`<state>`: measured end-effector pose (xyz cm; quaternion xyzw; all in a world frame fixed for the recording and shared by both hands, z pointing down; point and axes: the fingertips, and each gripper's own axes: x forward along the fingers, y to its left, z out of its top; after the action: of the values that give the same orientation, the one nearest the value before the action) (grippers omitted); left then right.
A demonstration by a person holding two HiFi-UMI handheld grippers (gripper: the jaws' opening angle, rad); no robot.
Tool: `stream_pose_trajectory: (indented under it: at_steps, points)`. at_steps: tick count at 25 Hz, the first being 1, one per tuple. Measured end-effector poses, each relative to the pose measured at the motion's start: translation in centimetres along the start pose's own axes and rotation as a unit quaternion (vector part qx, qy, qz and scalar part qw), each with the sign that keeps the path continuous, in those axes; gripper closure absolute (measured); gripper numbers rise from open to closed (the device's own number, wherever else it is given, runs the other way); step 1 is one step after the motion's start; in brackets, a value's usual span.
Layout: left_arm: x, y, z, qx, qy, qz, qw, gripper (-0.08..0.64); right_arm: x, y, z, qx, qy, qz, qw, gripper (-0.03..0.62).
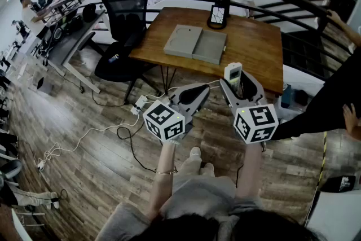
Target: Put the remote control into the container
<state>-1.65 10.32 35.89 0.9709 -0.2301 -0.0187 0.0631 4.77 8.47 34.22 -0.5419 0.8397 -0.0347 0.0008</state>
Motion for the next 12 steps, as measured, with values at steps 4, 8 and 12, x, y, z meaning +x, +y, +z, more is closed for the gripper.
stream_pose_trajectory:
  at_steps: [4,8,12]
  points:
    - [-0.7,-0.5,-0.1,0.0,0.0,0.003,1.0,0.557,-0.7,0.5,-0.1,0.002,-0.001,0.001,1.0,0.341]
    - [-1.0,-1.0,-0.1,0.001,0.0,0.005,1.0,0.557,-1.2,0.4,0.0,0.003,-0.001,-0.002,1.0,0.341]
    - [-1.3,-1.5,0.0,0.005,0.001,0.007,1.0,0.557,-1.8,0.2,0.1,0.008,-0.003,-0.004,1.0,0.341]
